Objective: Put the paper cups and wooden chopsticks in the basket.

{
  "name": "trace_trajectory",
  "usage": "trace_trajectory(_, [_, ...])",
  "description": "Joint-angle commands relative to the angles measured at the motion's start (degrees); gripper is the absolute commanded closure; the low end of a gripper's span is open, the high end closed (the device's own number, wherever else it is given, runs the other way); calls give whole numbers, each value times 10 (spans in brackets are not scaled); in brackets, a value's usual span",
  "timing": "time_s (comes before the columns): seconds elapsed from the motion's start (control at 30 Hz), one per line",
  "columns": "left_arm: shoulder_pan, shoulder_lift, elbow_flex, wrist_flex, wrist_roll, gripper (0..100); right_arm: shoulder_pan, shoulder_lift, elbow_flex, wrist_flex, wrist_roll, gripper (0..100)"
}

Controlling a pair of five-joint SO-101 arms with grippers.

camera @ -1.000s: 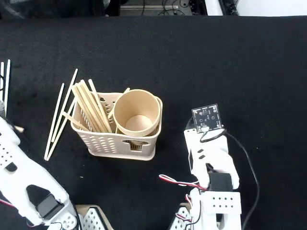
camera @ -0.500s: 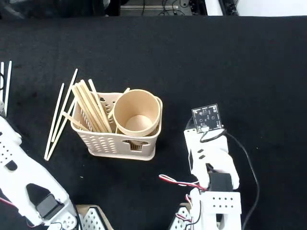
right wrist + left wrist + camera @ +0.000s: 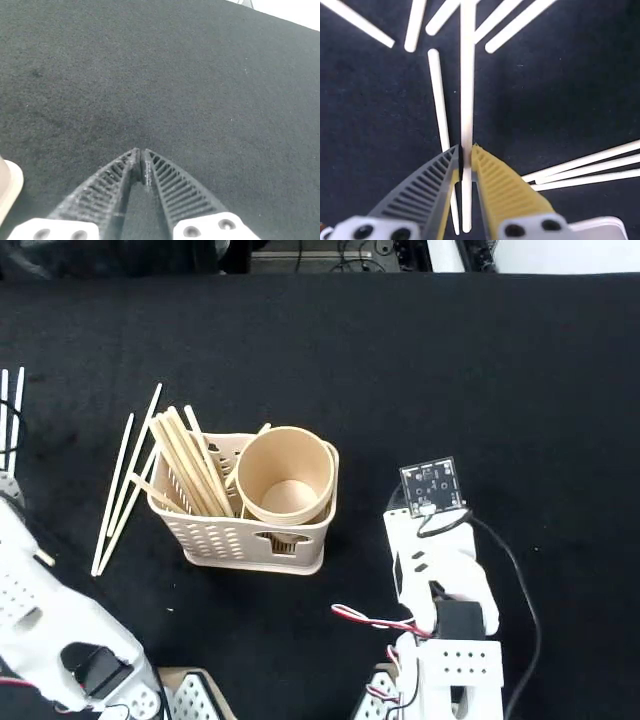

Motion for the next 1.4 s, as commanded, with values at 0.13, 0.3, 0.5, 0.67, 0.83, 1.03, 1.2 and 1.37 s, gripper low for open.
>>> trace_trajectory(0.13, [0, -127, 290, -155, -37, 970, -5, -5, -8, -1, 7, 985])
trace_trajectory(0.3, [6, -152, 408, -241, -37, 970, -5, -5, -8, -1, 7, 985])
trace_trajectory(0.5, [-3, -211, 482, -279, -36, 970, -5, -5, -8, -1, 7, 985])
trace_trajectory(0.67, [-36, -287, 524, -280, -37, 970, -5, -5, -8, -1, 7, 985])
trace_trajectory(0.83, [-39, -362, 596, -308, -46, 970, -5, -5, -8, -1, 7, 985])
trace_trajectory(1.03, [-47, -416, 643, -316, -48, 970, -5, -5, -8, -1, 7, 985])
trace_trajectory(1.2, [-83, -429, 669, -300, -100, 970, -4, -5, -8, -1, 7, 985])
trace_trajectory(1.37, [-112, -437, 691, -330, -106, 970, -5, -5, -8, -1, 7, 985])
